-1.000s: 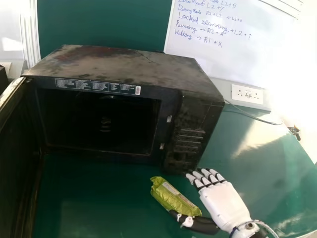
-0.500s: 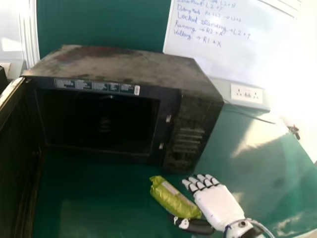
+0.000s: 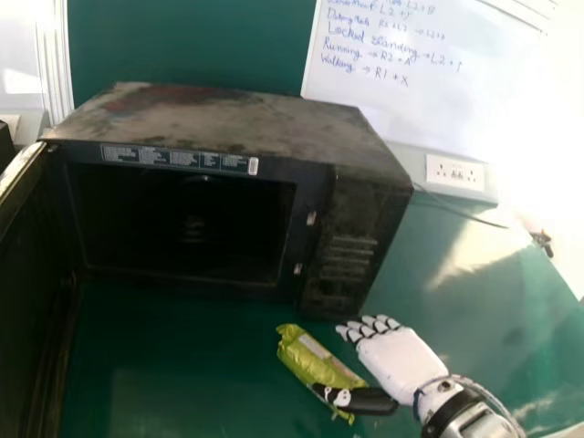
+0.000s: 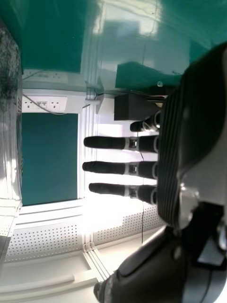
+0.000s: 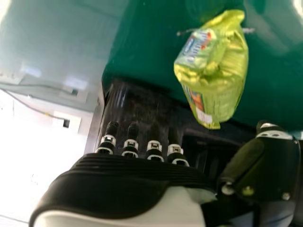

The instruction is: Put biscuit inside oven

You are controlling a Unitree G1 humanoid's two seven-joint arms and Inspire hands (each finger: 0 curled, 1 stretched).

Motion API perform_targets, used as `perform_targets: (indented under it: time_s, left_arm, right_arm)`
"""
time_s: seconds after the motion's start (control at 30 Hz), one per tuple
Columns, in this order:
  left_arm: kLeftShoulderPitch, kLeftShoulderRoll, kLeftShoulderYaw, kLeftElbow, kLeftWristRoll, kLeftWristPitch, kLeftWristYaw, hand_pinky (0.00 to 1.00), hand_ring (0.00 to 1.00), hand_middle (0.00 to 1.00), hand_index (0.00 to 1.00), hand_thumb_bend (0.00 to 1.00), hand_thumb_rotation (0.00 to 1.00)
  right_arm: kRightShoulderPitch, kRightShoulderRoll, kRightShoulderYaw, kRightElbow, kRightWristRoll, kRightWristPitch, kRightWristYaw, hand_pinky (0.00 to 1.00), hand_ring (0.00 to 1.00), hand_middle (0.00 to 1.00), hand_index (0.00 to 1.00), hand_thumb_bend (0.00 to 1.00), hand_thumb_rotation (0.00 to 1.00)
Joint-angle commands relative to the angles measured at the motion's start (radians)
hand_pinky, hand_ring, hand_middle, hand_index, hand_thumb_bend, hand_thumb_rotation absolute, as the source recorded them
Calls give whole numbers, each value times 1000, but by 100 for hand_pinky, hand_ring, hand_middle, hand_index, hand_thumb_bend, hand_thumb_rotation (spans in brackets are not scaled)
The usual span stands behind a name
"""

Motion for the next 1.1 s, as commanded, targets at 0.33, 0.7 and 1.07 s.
perform_targets:
  time_s: [0.33,0.7,1.07]
  left_arm:
    - [40,-31,0,-53,-18,10,9,50,60,64,71,100,66]
    - [53,-38,0,-79,-40,23,0,54,64,68,72,100,64]
    - [63,-45,-1,-88,-47,20,-6,53,62,69,71,100,66]
  right_arm:
    - [-86,-25,93,103,-69,16,-14,100,100,100,100,85,93]
    - [-78,26,172,146,-167,90,-82,100,100,100,100,87,92]
    - [-58,49,209,149,-213,139,-109,100,100,100,100,88,92]
